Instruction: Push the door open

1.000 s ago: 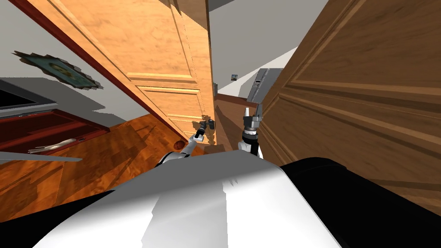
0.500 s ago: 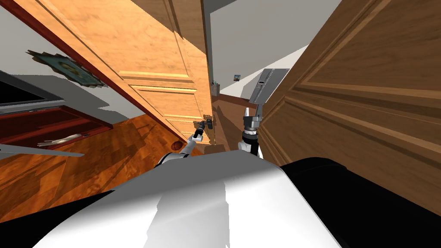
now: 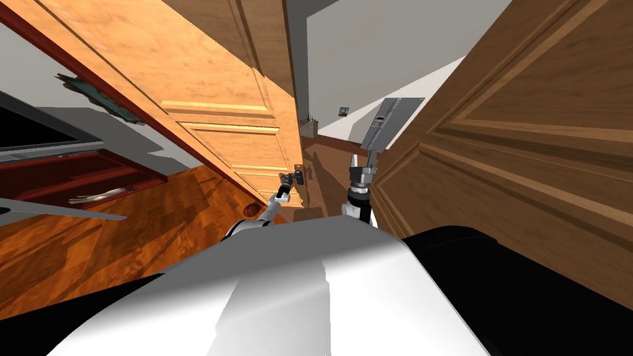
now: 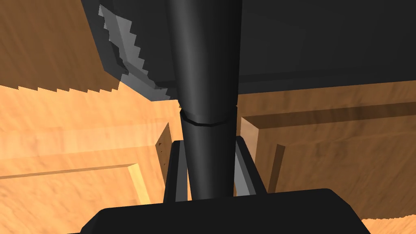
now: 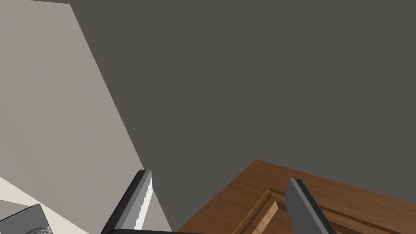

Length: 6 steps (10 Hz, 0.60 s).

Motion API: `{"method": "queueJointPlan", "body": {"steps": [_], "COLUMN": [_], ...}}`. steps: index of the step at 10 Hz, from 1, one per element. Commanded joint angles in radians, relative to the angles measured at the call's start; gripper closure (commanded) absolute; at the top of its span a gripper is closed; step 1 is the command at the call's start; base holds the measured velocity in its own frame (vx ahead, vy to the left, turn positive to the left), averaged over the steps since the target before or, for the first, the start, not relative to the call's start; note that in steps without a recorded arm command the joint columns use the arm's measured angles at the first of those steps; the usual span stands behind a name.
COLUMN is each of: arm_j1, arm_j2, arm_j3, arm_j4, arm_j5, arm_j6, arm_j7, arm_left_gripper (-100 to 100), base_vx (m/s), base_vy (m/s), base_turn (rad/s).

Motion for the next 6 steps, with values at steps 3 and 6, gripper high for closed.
{"method": "queueJointPlan", "body": {"steps": [3, 6], "arm_j1": [-0.013, -0.015], "arm_j2": [0.018, 0.027], "arm_j3": [0.010, 0.016], "arm_j4": [0.017, 0.020], "arm_j5": [0.014, 0.030], "arm_j6": [-0.011, -0.012], "arm_j7": [-0.020, -0.044], "arm_left_gripper": [100, 100], "base_vx": [0.158, 0.140], "base_vy": [0.008, 0.016], "base_turn": [0.049, 0.104]}}
